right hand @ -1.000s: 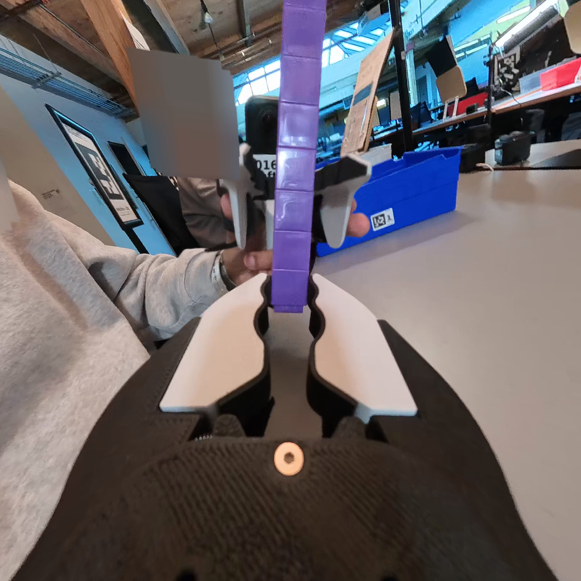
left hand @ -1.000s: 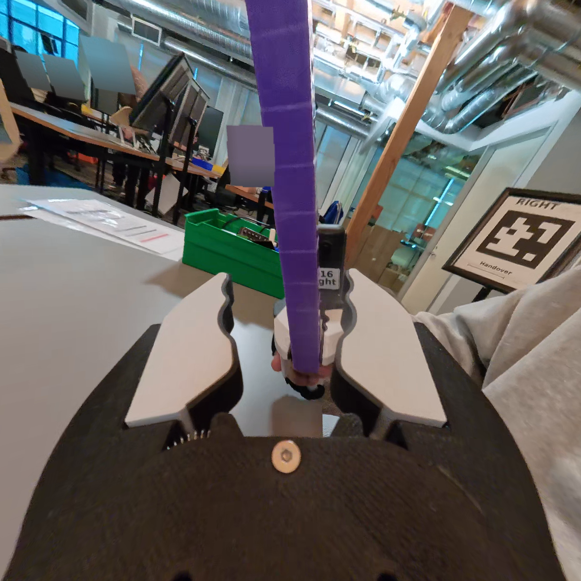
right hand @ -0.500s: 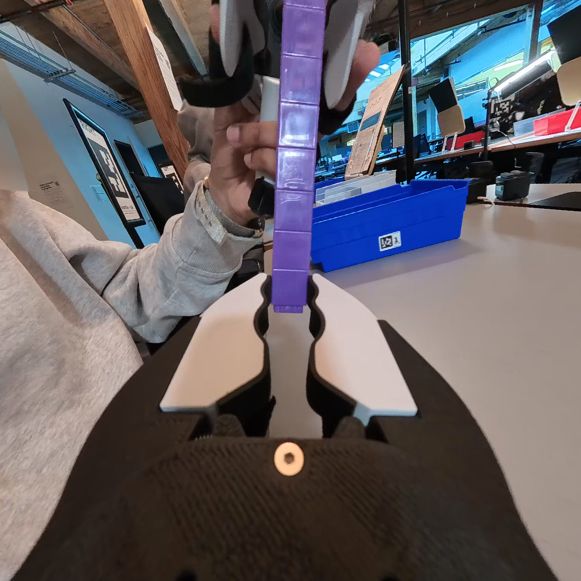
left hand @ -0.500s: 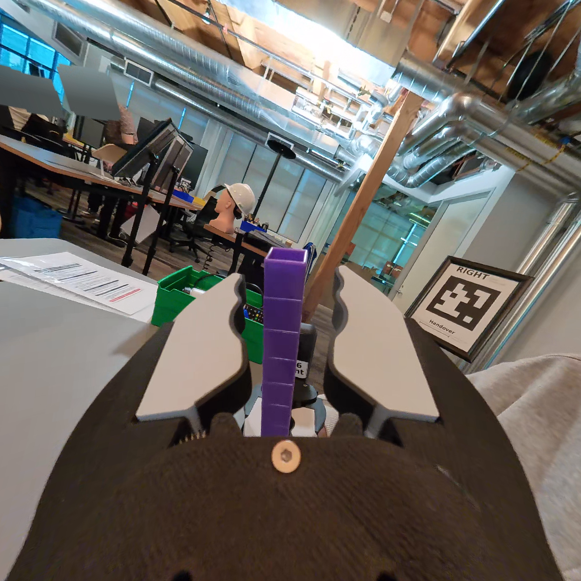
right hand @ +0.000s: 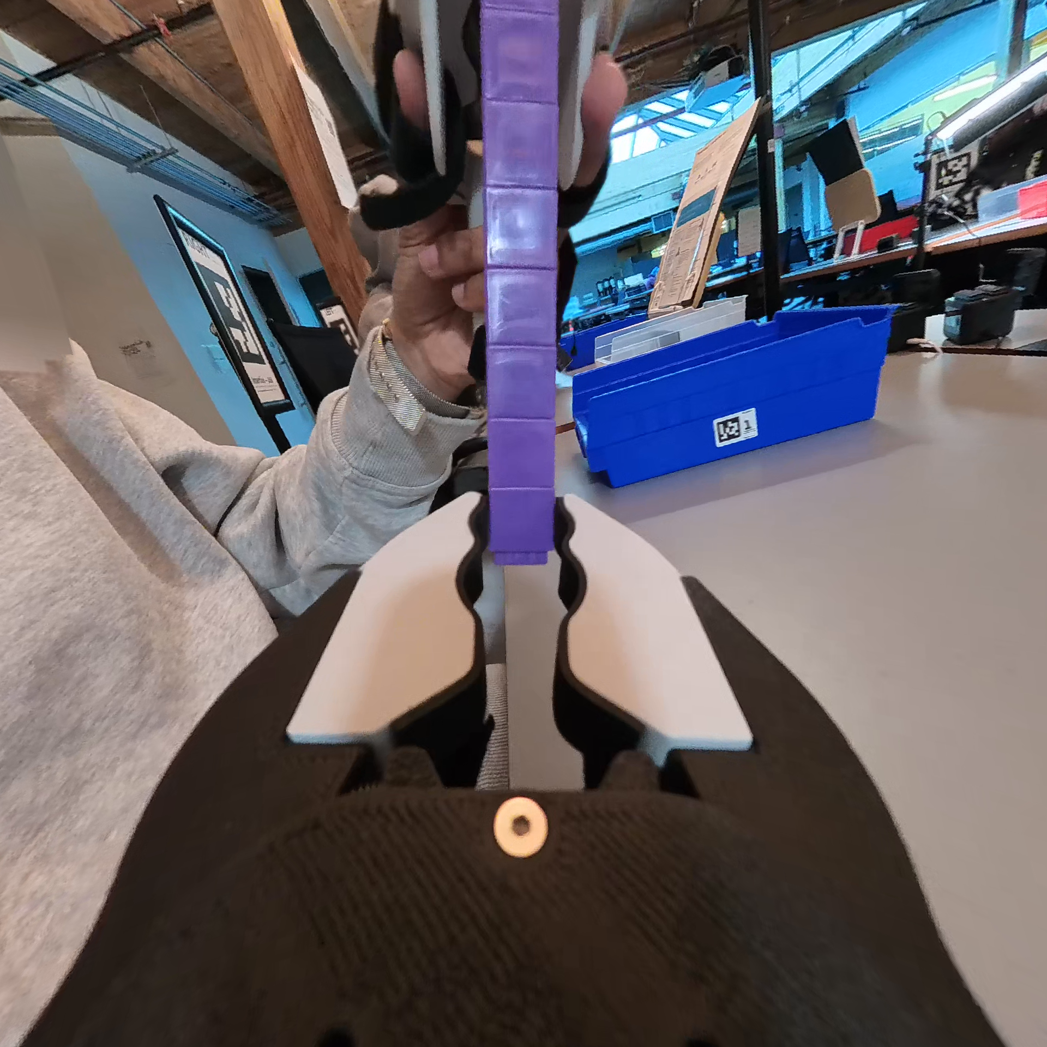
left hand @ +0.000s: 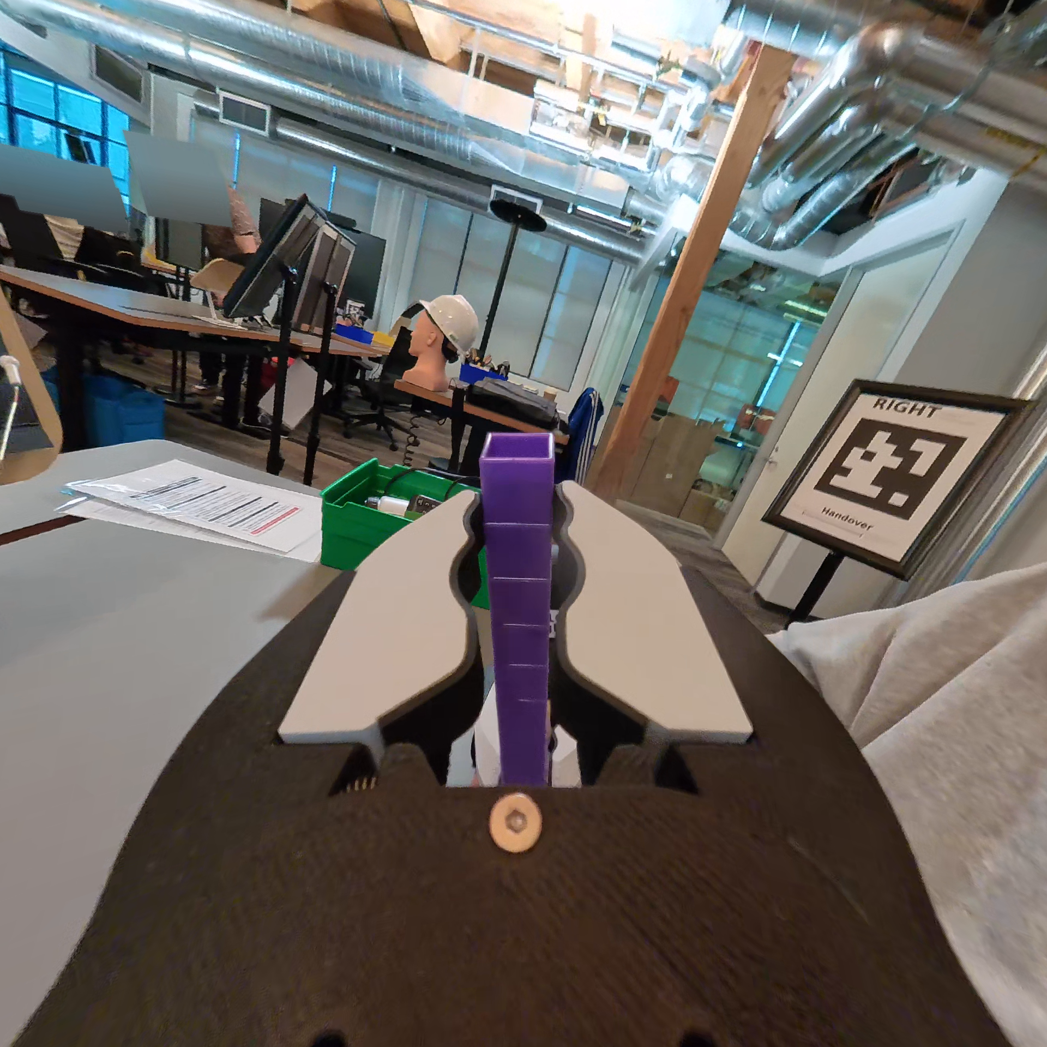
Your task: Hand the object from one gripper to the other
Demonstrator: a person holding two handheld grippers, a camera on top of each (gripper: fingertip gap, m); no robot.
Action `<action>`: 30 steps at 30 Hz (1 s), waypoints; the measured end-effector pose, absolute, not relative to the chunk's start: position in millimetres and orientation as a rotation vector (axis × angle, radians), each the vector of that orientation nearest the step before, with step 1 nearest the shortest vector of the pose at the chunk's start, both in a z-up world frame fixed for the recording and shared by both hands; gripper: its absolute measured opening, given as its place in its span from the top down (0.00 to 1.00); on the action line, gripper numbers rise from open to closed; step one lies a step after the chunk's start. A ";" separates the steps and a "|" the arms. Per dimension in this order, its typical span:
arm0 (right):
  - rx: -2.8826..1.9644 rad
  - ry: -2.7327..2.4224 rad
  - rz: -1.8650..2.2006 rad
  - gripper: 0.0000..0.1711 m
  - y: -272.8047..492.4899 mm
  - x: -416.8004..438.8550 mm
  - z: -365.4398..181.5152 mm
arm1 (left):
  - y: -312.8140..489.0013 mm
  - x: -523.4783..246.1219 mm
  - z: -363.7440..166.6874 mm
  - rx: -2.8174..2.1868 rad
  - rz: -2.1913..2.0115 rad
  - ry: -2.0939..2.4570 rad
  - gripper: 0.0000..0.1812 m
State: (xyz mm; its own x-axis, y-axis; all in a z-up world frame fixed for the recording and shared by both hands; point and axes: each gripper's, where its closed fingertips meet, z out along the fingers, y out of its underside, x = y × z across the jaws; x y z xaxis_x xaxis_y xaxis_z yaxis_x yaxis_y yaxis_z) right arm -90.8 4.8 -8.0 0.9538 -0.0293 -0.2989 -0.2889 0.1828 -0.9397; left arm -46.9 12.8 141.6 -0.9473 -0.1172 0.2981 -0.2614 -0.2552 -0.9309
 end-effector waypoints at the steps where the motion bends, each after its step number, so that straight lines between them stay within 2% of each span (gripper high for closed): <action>1: -1.365 0.285 0.185 0.84 3.2 -88.2 -7.4 | 12.7 -46.4 140.8 0.478 2.373 -1.879 0.88; 5: -1.299 0.349 0.175 0.65 -5.0 -75.0 -4.2 | 15.5 -41.9 136.4 0.495 2.381 -1.977 0.88; 11: -1.335 0.404 0.020 0.57 -16.4 -56.1 -10.0 | 21.2 -34.2 128.2 0.535 2.364 -1.991 0.88; 17: -1.346 0.305 0.059 0.60 -12.4 -70.2 -5.0 | 11.2 -64.8 123.0 0.240 2.264 -1.871 0.88; 20: -1.297 0.195 0.311 0.72 -10.2 -96.9 3.2 | 17.0 -86.7 129.4 0.027 2.273 -1.720 0.88; 21: -1.276 0.187 0.418 0.73 -10.4 -103.4 4.8 | 20.5 -92.3 130.8 -0.024 2.267 -1.670 0.88; 30: -1.367 0.086 0.719 0.70 13.3 -143.5 -12.4 | 31.1 -115.5 131.5 -0.205 2.189 -1.498 0.88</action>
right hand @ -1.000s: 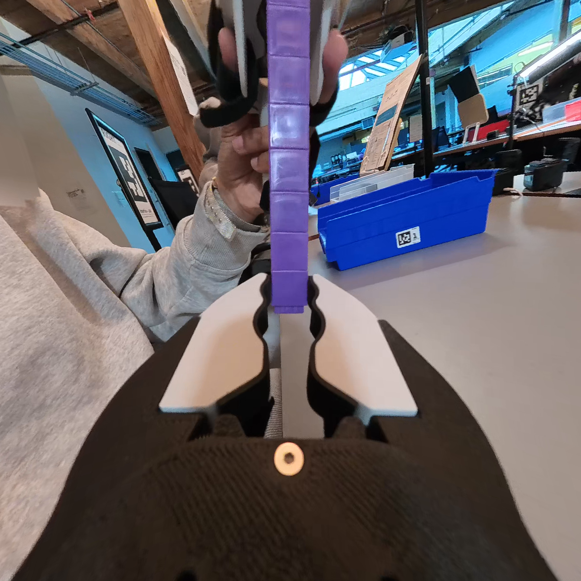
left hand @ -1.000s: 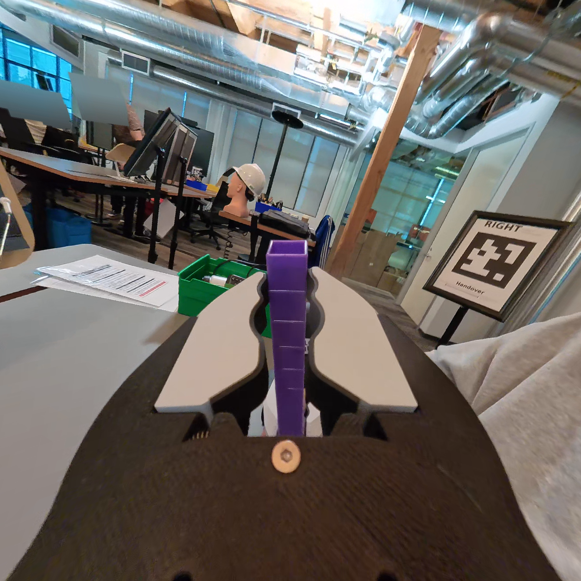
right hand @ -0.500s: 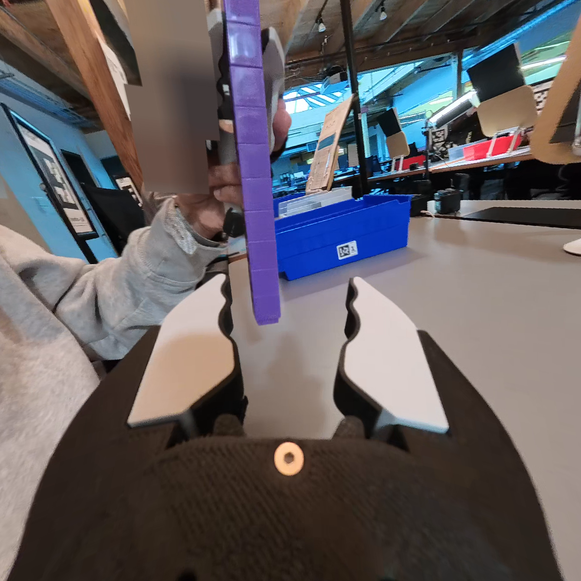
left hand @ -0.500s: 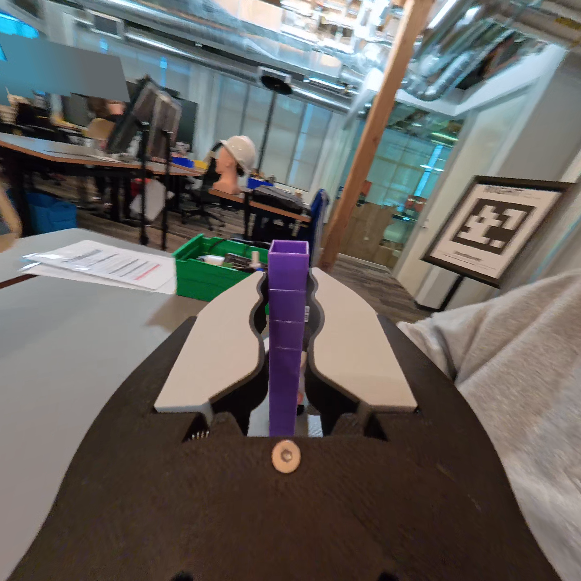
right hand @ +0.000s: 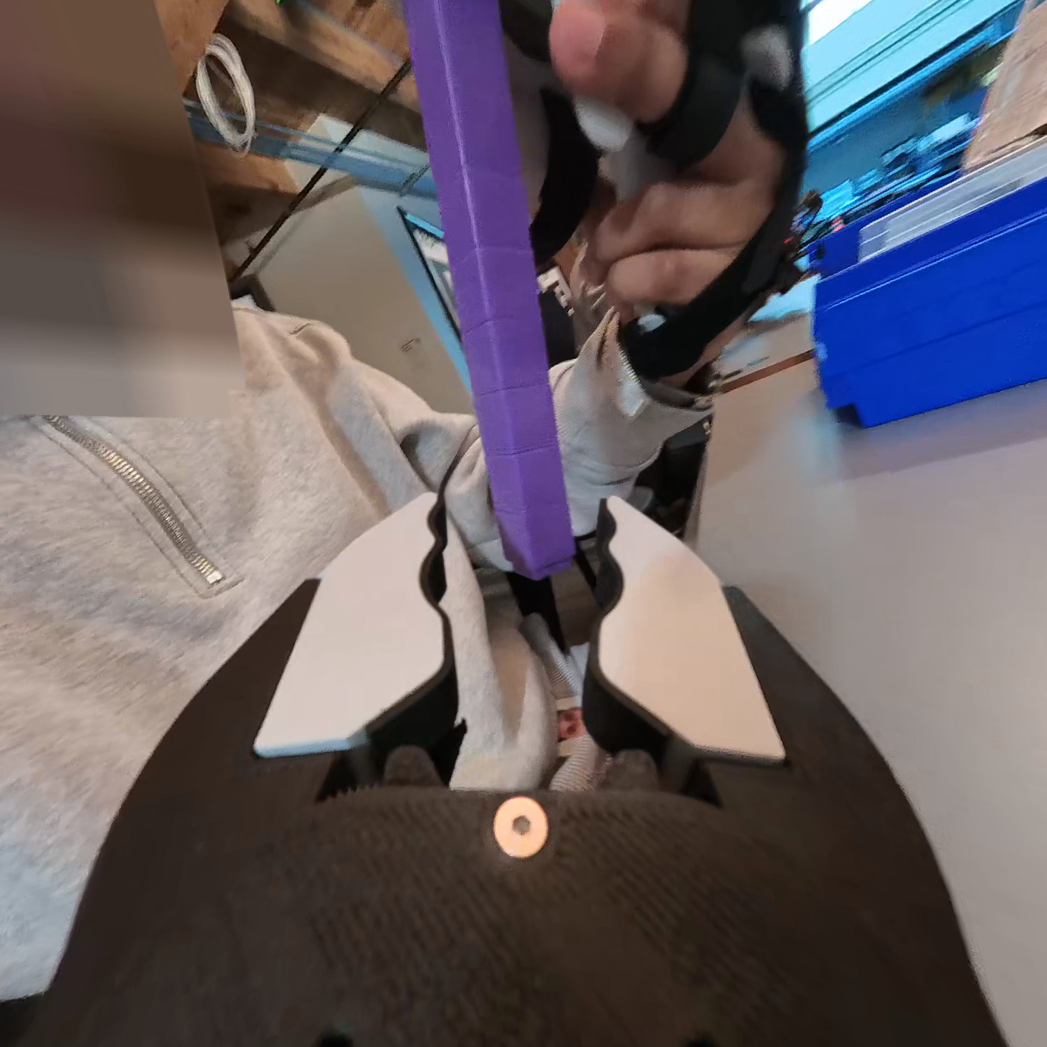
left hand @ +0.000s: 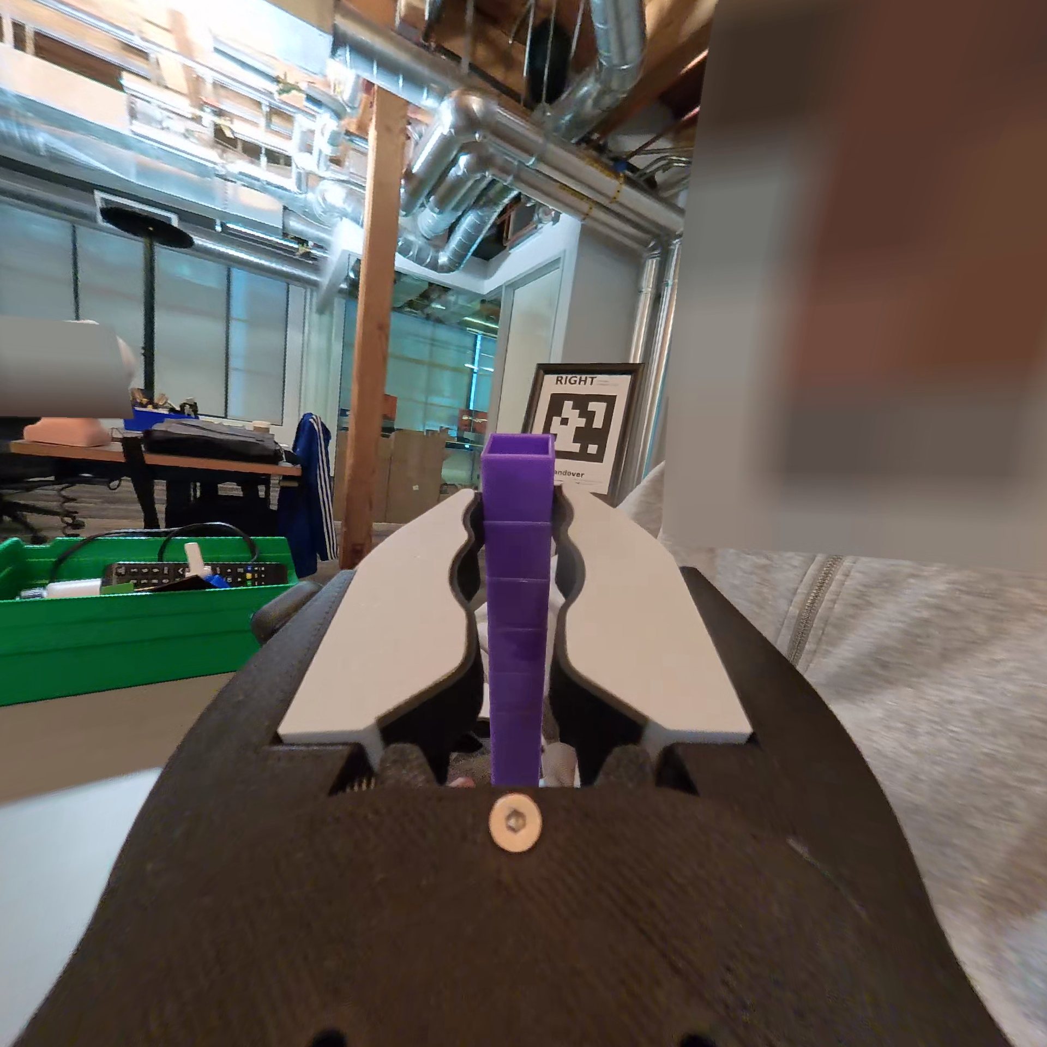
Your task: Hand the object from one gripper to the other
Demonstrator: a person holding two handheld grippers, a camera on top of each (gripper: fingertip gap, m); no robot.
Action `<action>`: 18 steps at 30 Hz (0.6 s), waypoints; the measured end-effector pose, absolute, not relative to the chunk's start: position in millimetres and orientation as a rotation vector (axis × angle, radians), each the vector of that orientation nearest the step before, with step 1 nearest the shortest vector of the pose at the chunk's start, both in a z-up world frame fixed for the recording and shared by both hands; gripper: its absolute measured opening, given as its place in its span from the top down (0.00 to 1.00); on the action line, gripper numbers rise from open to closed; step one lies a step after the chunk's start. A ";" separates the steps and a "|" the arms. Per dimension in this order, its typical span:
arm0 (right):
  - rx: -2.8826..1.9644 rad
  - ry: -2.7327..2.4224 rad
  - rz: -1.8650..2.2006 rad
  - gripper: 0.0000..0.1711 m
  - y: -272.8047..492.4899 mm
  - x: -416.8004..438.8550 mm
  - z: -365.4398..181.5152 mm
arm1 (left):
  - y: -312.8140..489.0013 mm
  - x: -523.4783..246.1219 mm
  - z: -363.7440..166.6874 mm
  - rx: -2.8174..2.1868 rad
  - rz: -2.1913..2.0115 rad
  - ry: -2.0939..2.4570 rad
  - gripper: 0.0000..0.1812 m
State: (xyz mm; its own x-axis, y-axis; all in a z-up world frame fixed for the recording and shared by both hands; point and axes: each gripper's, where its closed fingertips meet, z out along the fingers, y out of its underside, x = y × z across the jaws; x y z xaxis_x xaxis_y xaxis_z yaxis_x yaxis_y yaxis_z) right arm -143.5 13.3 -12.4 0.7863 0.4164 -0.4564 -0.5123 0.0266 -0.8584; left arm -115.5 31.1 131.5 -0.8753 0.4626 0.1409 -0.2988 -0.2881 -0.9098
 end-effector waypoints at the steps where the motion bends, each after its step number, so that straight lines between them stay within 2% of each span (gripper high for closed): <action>1: -1.375 0.057 0.748 0.70 15.2 -150.8 -13.3 | 29.5 -117.6 130.5 -0.214 2.177 -1.502 0.88; 6: -1.400 -0.018 0.843 0.71 20.0 -171.5 -19.4 | 21.6 -131.2 126.5 -0.262 2.104 -1.471 0.88; 9: -1.425 -0.074 0.845 0.76 20.5 -181.1 -22.3 | 16.0 -139.7 123.2 -0.290 2.057 -1.450 0.88; 11: -1.447 -0.135 0.833 0.85 19.5 -190.0 -23.9 | 13.2 -145.7 121.8 -0.315 2.034 -1.437 0.88; 15: -1.467 -0.171 0.793 0.86 21.1 -195.5 -21.5 | 9.0 -148.0 125.1 -0.313 2.067 -1.428 0.87; 16: -1.464 -0.166 0.769 0.86 21.2 -193.0 -20.0 | 8.2 -144.6 126.5 -0.293 2.103 -1.437 0.86; 18: -1.455 -0.151 0.700 0.86 20.3 -184.5 -16.5 | 6.5 -134.8 127.4 -0.228 2.166 -1.471 0.72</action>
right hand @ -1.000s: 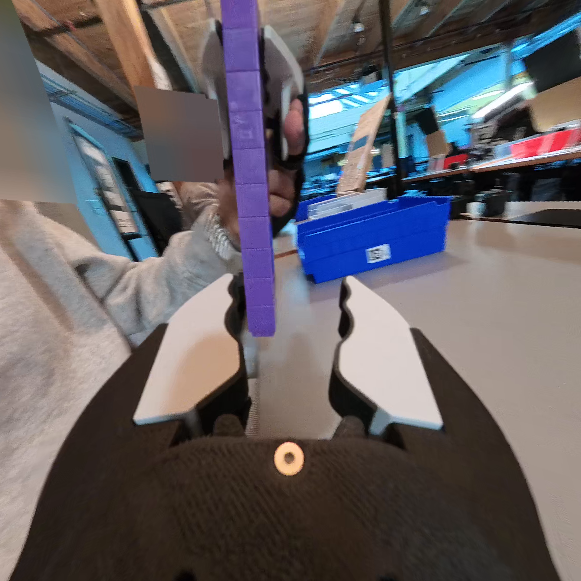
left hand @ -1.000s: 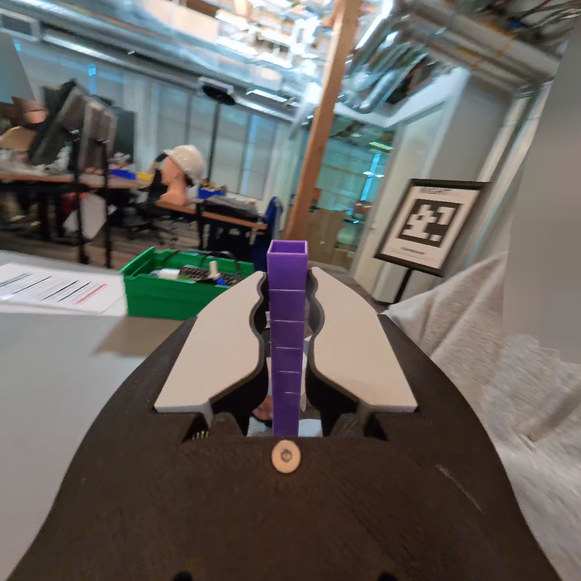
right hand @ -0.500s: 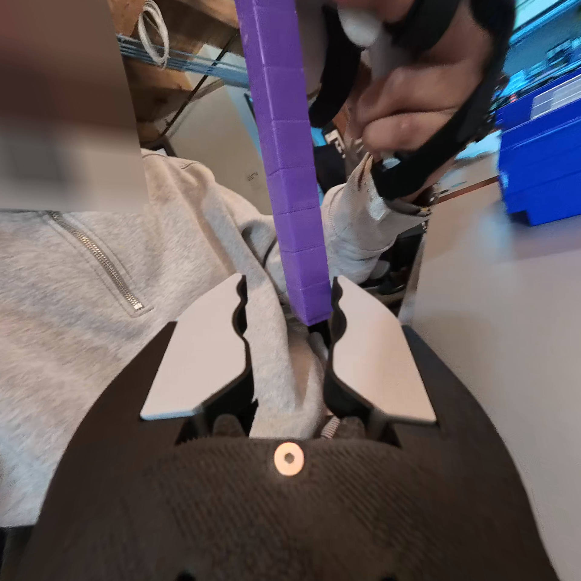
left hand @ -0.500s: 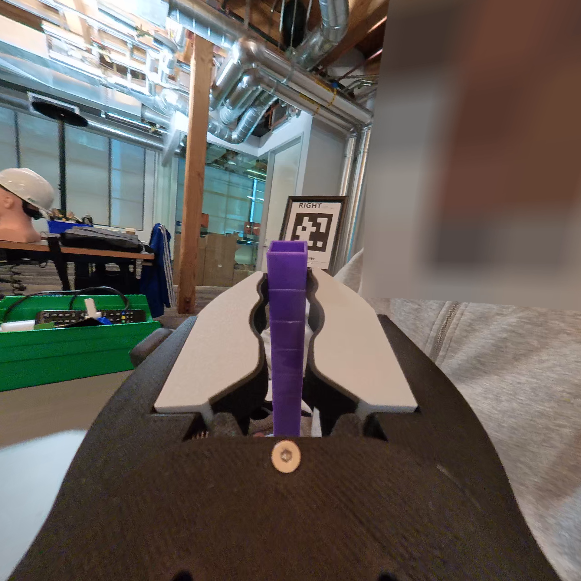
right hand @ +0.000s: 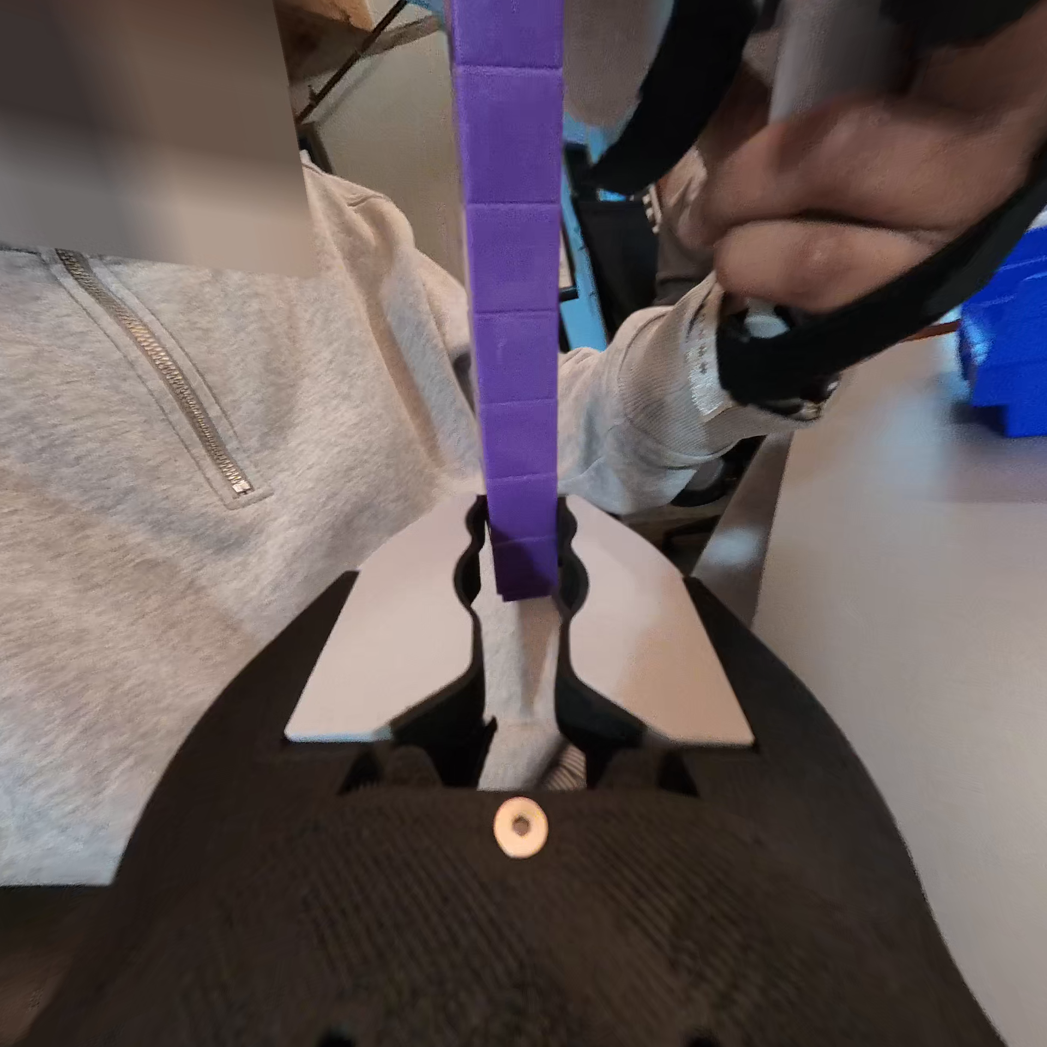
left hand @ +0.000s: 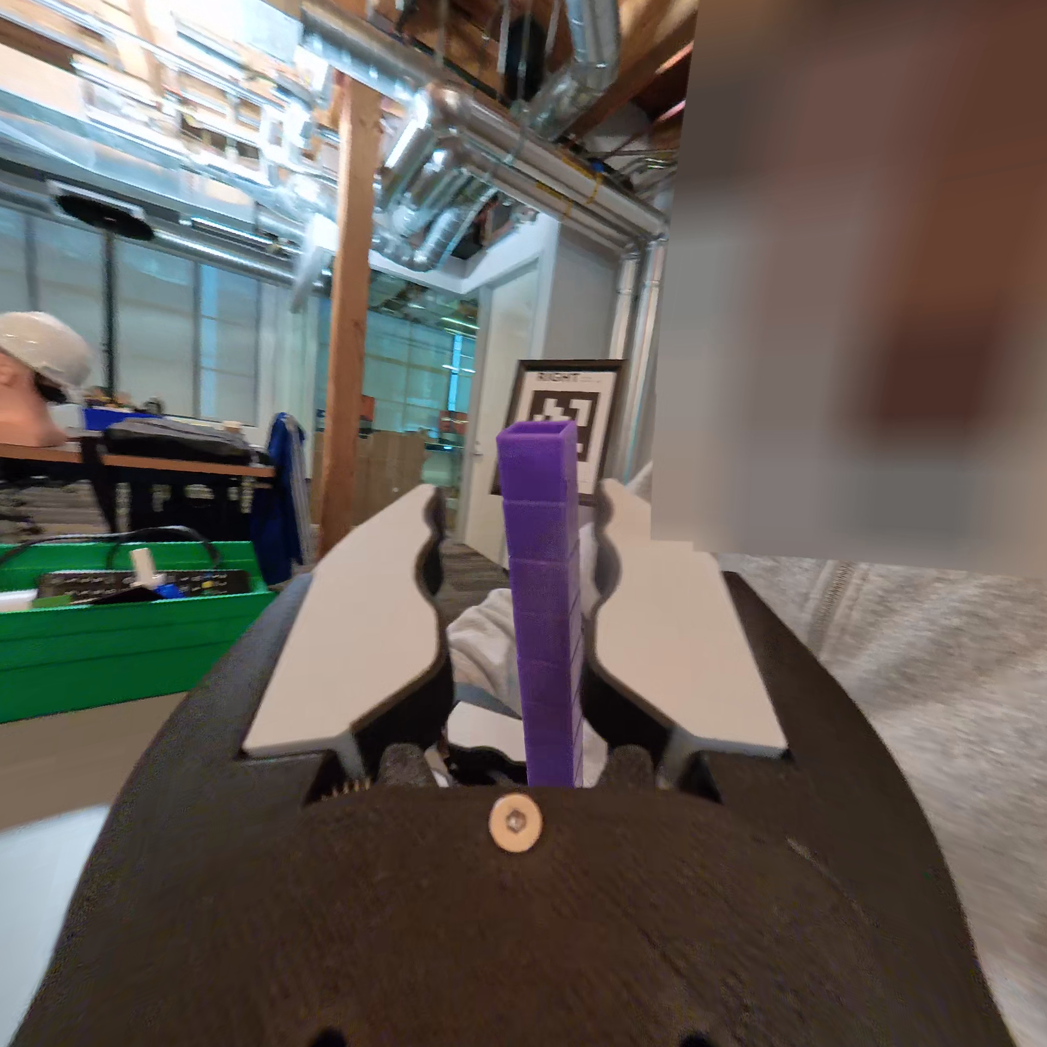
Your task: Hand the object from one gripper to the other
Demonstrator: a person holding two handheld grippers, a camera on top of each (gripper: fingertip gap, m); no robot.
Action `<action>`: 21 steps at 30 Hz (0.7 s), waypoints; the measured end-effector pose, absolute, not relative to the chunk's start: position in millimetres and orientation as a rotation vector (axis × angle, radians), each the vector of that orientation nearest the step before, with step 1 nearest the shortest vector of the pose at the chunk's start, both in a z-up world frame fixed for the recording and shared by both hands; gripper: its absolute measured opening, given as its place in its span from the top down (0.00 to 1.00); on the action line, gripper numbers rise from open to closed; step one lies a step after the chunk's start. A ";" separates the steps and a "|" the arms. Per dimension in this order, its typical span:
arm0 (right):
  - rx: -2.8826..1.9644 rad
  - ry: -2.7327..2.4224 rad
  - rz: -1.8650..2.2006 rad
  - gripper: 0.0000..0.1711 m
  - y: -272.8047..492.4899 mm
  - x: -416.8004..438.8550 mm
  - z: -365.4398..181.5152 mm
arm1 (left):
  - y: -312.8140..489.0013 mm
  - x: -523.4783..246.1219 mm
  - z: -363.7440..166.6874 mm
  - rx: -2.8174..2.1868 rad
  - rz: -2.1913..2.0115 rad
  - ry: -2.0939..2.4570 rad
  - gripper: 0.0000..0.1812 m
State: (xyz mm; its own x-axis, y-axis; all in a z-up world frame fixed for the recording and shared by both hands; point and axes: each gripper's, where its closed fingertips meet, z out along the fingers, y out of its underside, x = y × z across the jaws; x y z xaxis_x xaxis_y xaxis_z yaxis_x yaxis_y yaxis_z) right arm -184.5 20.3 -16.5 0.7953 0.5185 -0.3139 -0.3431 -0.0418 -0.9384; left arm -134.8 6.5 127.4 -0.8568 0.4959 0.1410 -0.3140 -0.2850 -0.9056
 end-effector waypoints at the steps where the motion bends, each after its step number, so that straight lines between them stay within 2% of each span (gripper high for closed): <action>1: -1.451 -0.136 0.664 0.86 19.3 -178.8 -14.4 | 5.1 -128.1 126.5 -0.181 2.186 -1.495 0.64; 2: -1.446 -0.116 0.627 0.86 17.7 -172.2 -11.9 | 3.8 -120.1 124.9 -0.127 2.208 -1.525 0.59; 4: -1.441 -0.064 0.535 0.86 14.1 -155.7 -8.6 | 2.6 -101.7 120.9 -0.009 2.260 -1.581 0.56; 9: -1.511 0.110 0.148 0.87 3.9 -101.0 -17.1 | 5.4 -64.6 110.4 0.243 2.329 -1.672 0.55; 13: -1.459 0.198 0.002 0.87 -4.2 -80.8 -9.4 | 4.7 -45.5 100.5 0.383 2.374 -1.774 0.50; 16: -1.415 0.228 -0.005 0.87 -4.0 -79.2 -4.8 | 3.1 -47.7 101.1 0.371 2.371 -1.772 0.55; 21: -1.422 0.229 0.009 0.87 2.2 -82.4 -8.7 | 8.8 -55.1 118.1 0.334 2.417 -1.694 0.71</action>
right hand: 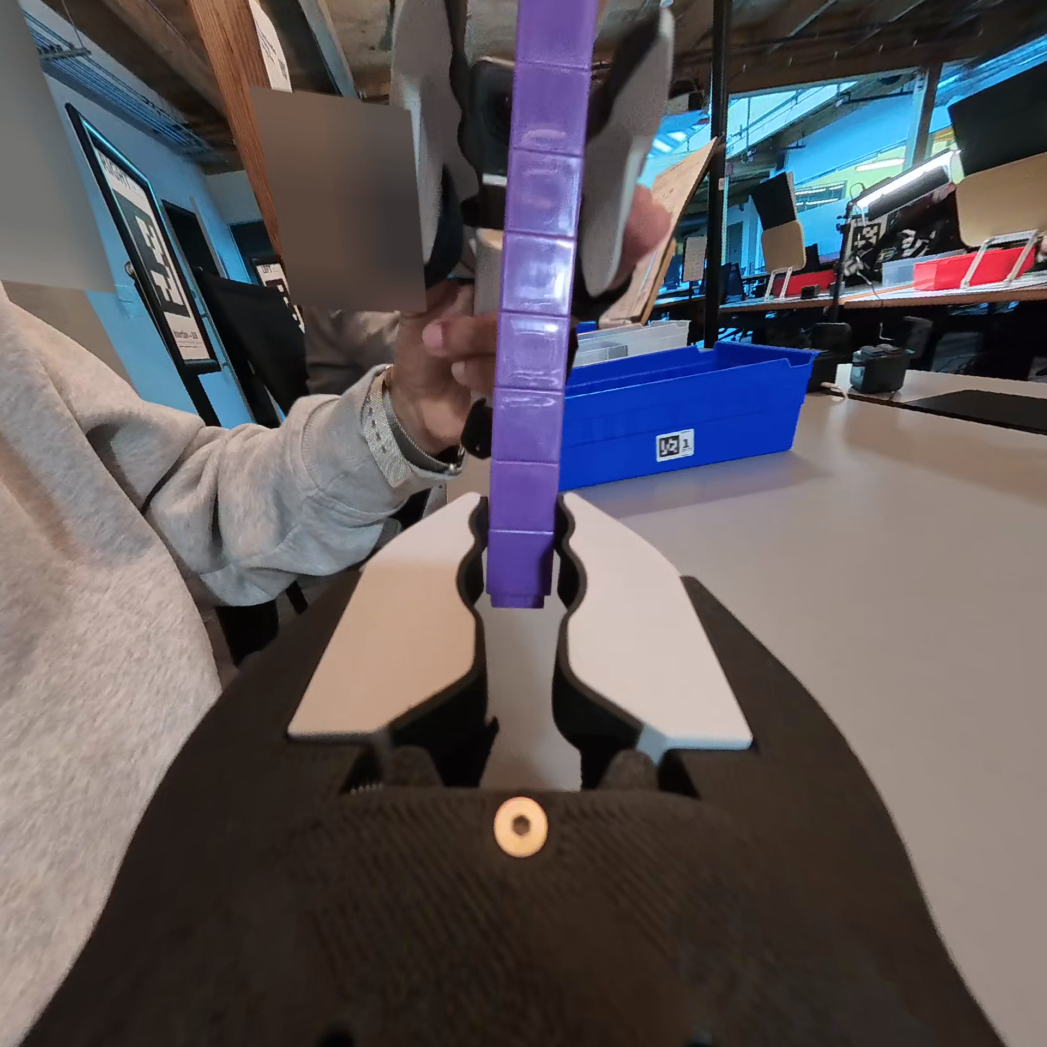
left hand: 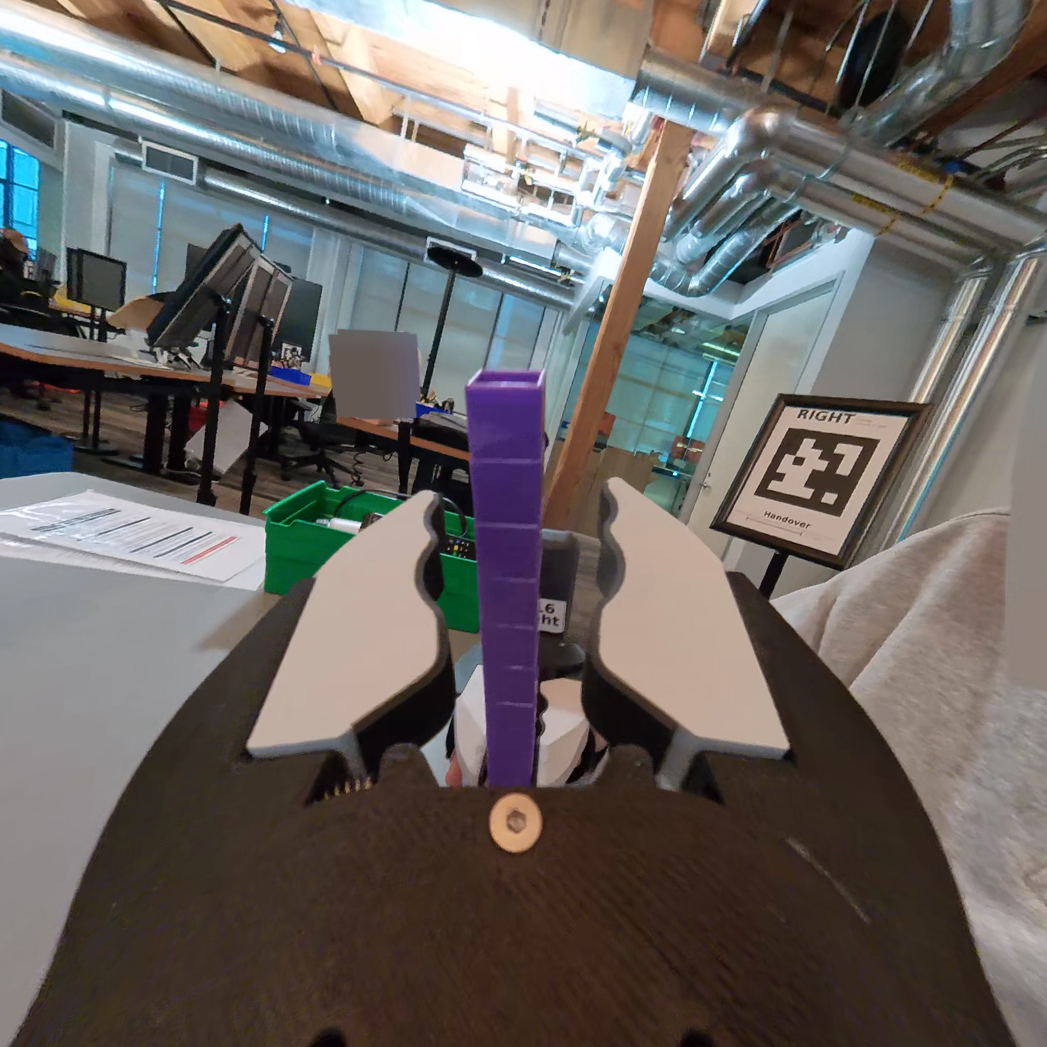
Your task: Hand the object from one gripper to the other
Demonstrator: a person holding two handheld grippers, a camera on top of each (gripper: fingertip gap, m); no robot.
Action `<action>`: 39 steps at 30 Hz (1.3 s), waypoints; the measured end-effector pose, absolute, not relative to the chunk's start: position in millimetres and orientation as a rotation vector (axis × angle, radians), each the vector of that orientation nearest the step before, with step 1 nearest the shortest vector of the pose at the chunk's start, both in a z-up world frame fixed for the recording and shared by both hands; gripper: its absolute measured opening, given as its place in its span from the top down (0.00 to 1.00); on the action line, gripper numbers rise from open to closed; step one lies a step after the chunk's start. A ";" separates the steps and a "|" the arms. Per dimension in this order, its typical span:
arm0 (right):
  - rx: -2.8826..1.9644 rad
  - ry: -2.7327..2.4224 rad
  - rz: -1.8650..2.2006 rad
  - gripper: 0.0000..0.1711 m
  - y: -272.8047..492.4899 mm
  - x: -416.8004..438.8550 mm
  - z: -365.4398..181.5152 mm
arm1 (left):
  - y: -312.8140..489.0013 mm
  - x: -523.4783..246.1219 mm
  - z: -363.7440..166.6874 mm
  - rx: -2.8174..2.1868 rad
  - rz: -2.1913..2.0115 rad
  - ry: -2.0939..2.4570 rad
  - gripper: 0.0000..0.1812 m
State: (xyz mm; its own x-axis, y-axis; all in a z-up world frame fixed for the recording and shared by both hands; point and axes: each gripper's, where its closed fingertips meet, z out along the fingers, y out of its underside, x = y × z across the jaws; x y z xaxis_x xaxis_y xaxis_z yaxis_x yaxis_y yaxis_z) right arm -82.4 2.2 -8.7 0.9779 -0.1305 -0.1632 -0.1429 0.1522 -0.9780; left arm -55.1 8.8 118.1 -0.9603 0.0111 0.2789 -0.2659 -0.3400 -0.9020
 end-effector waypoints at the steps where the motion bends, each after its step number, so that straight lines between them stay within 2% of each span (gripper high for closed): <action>1: -1.422 0.230 0.014 0.87 3.0 -82.7 -9.4 | 10.7 -55.2 121.9 0.343 2.426 -1.677 0.73; 4: -1.425 0.229 0.027 0.87 4.6 -83.3 -11.2 | 14.6 -52.2 127.3 0.387 2.436 -1.676 0.82; 5: -1.425 0.223 0.027 0.87 5.1 -84.0 -11.5 | 15.1 -51.2 127.0 0.397 2.442 -1.696 0.88; 10: -1.418 0.240 0.067 0.87 7.4 -84.2 -13.4 | 13.7 -48.1 123.6 0.427 2.440 -1.767 0.88; 11: -1.411 0.251 0.060 0.84 6.2 -81.8 -13.0 | 14.0 -46.3 123.0 0.443 2.446 -1.772 0.88; 16: -1.463 0.389 -0.119 0.58 -6.8 -54.3 -19.4 | 23.2 -27.3 118.5 0.616 2.526 -1.842 0.88; 17: -1.499 0.421 -0.191 0.58 -10.0 -48.8 -22.6 | 25.6 -23.4 117.8 0.661 2.542 -1.849 0.88; 20: -1.644 0.458 -0.436 0.74 -17.3 -39.1 -30.7 | 30.3 -12.7 112.9 0.809 2.557 -1.880 0.88; 21: -1.685 0.460 -0.506 0.76 -17.2 -37.2 -33.0 | 30.7 -10.4 110.7 0.847 2.558 -1.899 0.88; 24: -1.753 0.506 -0.582 0.69 -9.0 -35.9 -42.4 | 25.4 -9.0 103.1 0.897 2.546 -2.015 0.88; 31: -1.755 0.589 -0.508 0.65 15.4 -40.6 -57.3 | 10.3 -17.9 98.9 0.950 2.572 -2.106 0.88; 33: -1.748 0.592 -0.498 0.71 16.8 -39.5 -57.0 | 7.2 -20.5 98.7 0.970 2.569 -2.046 0.88; 34: -1.740 0.596 -0.483 0.80 16.1 -39.9 -55.9 | 6.0 -20.8 97.6 0.980 2.560 -2.031 0.88; 35: -1.729 0.605 -0.467 0.84 14.8 -40.2 -54.8 | 6.2 -20.6 97.9 0.990 2.564 -2.019 0.88; 39: -1.693 0.606 -0.447 0.85 10.6 -39.5 -48.4 | 8.0 -20.8 101.8 0.979 2.577 -2.022 0.88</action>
State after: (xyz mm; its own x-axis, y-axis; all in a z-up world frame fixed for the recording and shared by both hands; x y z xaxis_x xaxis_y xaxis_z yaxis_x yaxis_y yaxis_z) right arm -39.5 10.6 -48.4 0.7888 -0.6138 -0.0320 -0.1503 -0.1420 -0.9784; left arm -20.8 8.0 101.8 -0.8008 -0.5388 0.2613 -0.1256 -0.2755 -0.9531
